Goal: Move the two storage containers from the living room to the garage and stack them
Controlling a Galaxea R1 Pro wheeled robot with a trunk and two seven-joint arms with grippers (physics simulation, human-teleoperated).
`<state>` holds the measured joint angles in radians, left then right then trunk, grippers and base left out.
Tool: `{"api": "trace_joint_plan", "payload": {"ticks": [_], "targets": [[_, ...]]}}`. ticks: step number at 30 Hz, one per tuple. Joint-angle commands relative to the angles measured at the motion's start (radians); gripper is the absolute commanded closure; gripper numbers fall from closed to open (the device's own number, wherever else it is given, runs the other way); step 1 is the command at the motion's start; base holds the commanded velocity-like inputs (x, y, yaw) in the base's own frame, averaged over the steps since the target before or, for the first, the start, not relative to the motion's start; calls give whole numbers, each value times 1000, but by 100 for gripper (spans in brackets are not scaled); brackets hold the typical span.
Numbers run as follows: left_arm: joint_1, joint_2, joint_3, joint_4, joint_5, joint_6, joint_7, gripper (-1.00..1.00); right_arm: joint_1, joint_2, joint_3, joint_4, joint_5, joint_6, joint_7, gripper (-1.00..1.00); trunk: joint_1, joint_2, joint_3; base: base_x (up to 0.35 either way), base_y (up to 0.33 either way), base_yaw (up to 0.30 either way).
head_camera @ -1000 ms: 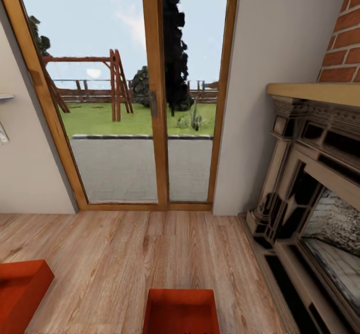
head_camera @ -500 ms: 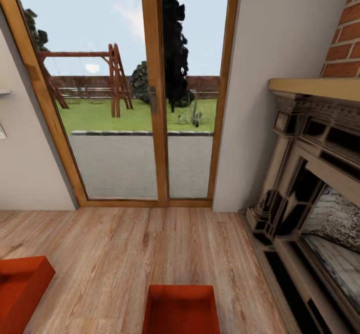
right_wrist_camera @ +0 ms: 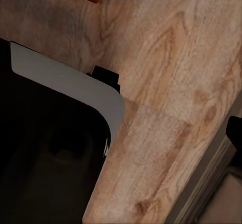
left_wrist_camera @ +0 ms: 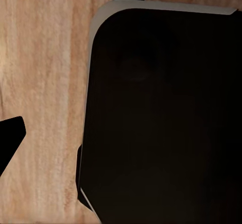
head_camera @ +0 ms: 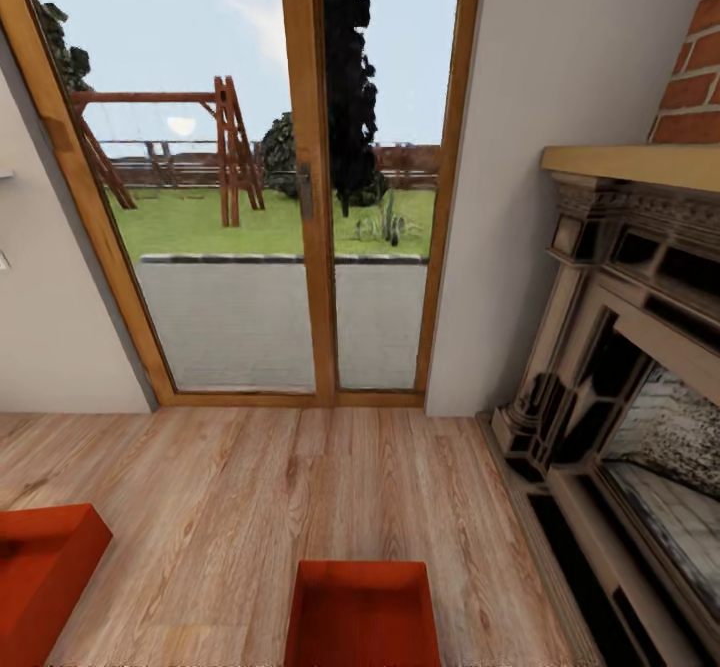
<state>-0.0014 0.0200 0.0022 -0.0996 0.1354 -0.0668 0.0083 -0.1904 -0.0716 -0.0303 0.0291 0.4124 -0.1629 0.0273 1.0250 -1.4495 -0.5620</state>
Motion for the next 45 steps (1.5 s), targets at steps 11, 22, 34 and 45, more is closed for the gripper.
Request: {"api": "trace_joint_plan", "payload": {"ticks": [11,22,34,45], "targets": [[0,0,-1,0,7,-2,1,-100,-1,-1,-3,3,3,-6,2,-100,0,0,-18,0,0,0],[0,0,0,0,7,-2,1,-100,-1,-2,-3,3,3,-6,2,-100,0,0,-36,0,0,0],[0,0,-1,0,7,-2,1,-100,-1,2,-3,3,3,-6,2,-100,0,0,-55,0,0,0],[0,0,-1,0,7,-2,1,-100,-1,2,-3,4,3,-5,2,-100,0,0,-72,0,0,0]]}}
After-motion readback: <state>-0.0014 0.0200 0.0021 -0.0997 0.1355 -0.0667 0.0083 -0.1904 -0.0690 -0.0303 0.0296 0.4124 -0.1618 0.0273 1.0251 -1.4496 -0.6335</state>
